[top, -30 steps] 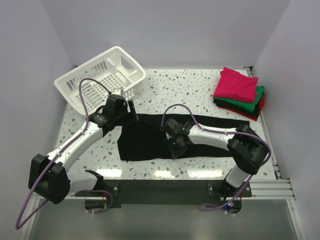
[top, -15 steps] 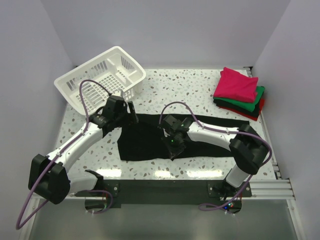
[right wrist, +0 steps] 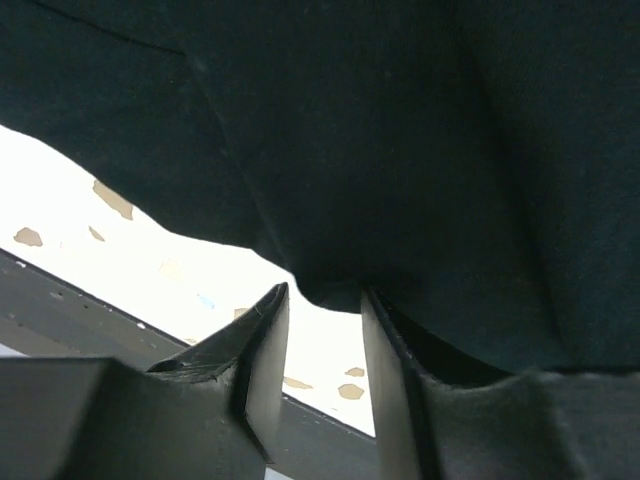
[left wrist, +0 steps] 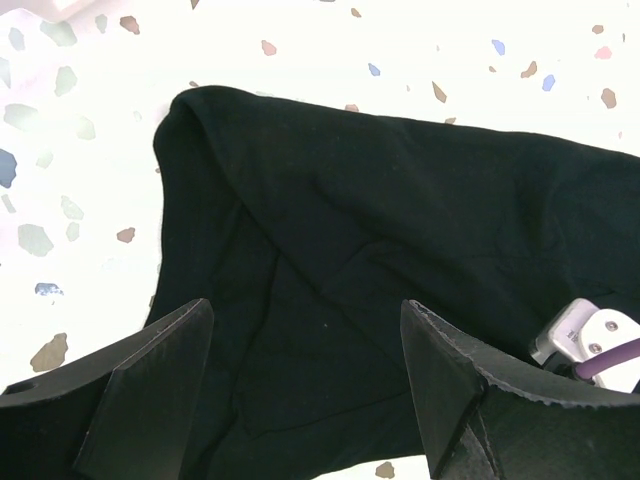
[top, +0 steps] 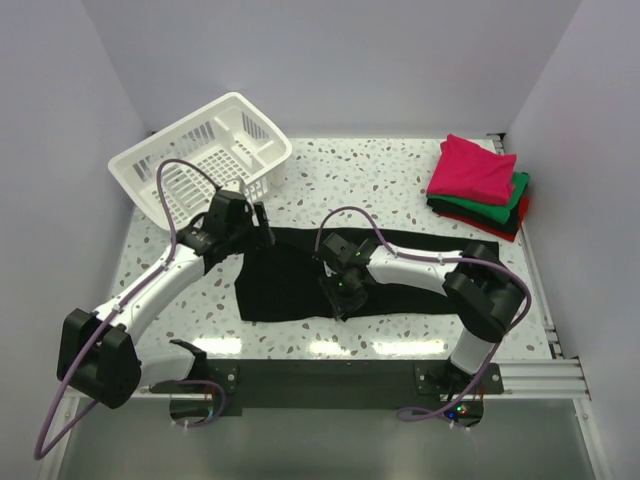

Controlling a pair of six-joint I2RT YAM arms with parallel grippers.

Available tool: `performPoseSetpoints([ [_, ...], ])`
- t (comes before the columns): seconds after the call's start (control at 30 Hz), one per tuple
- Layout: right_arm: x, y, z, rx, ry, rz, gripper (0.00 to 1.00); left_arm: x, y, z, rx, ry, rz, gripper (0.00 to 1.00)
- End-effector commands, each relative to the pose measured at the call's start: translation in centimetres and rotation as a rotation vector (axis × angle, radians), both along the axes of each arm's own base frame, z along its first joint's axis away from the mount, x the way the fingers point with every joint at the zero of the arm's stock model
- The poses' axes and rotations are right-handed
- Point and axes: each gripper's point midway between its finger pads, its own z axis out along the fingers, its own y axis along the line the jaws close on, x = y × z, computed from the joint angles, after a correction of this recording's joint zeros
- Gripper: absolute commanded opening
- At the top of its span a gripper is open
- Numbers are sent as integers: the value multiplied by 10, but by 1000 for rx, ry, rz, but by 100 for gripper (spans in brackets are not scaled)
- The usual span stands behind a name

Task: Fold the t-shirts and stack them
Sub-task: Fold the tshirt

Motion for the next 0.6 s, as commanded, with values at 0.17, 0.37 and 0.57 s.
performPoseSetpoints([
  [0.17,10,-5,-3,-54,-56,-12,21,4,5,9,2,-31,-6,81],
  [0.37,7,-6,11,-39,-50,-7,13,6,5,8,-2,-30,-3,81],
  [0.57,5,2,34,-6,-30,28,13,7,4,7,-8,-28,-1,81],
])
